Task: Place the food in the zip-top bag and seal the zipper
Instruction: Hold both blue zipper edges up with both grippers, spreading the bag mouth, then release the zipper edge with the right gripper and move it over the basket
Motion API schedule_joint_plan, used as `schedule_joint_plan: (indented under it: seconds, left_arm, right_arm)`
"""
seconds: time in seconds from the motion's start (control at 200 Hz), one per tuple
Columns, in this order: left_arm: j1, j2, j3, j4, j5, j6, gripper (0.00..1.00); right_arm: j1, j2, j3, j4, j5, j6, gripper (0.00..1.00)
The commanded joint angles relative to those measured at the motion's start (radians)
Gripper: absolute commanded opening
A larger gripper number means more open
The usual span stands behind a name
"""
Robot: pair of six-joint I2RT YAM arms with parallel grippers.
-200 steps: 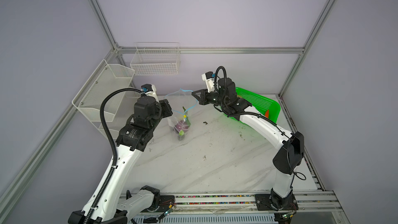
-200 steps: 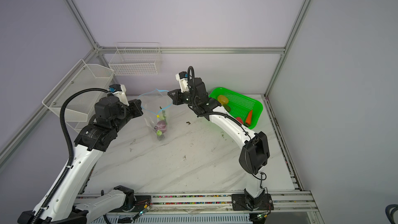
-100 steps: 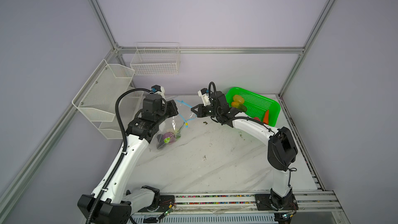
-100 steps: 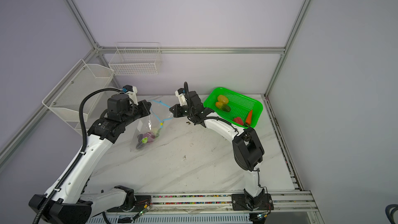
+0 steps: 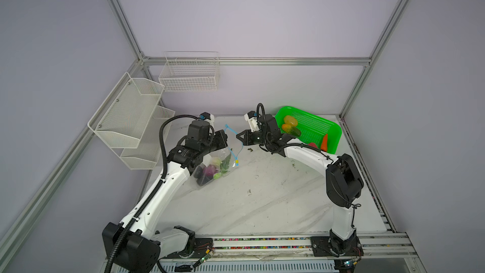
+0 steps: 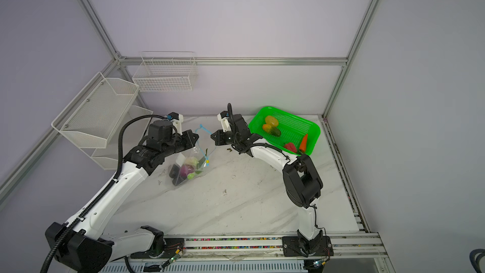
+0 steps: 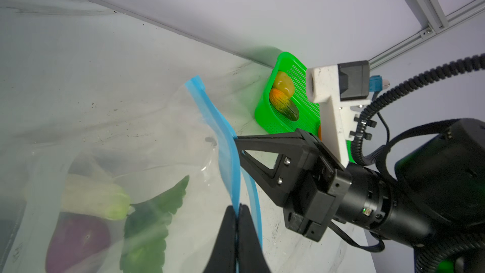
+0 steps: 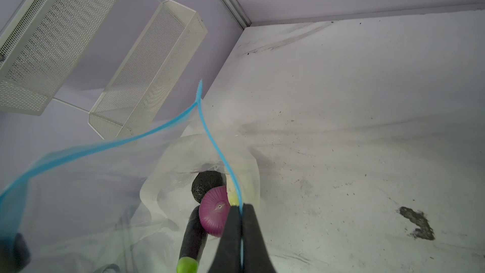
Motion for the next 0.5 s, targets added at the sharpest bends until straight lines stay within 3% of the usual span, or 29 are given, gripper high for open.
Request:
schedule_joint_plan:
  seconds: [0.0, 0.17, 0.21, 0.325, 0.495]
  left_arm:
    - [-0.022, 0.001, -0.037, 0.055, 0.039, -0.010, 0.00]
    - [-0.030, 0.021, -0.045, 0.058, 0.048, -0.002, 0.00]
    - [-0.030, 0.024, -0.048, 0.057, 0.048, 0.000, 0.00]
    - [-0.030, 0.037, -0.054, 0.058, 0.062, 0.029, 0.00]
    - [-0.030, 0.063, -0.043, 0.056, 0.127, 0.049, 0.00]
  right_arm:
    - [-0.006, -0.025, 0.001, 0.030, 0.009, 0.007, 0.03]
    - [-0.011, -0.024, 0.024, 0.012, 0.006, 0.005, 0.11]
    - [-0.016, -0.033, 0.022, 0.008, 0.006, -0.002, 0.16]
    - [-0.046, -0.068, 0.005, -0.014, -0.021, -0.041, 0.42]
    - [-0.108, -0.116, 0.012, -0.127, -0.011, -0.133, 0.57]
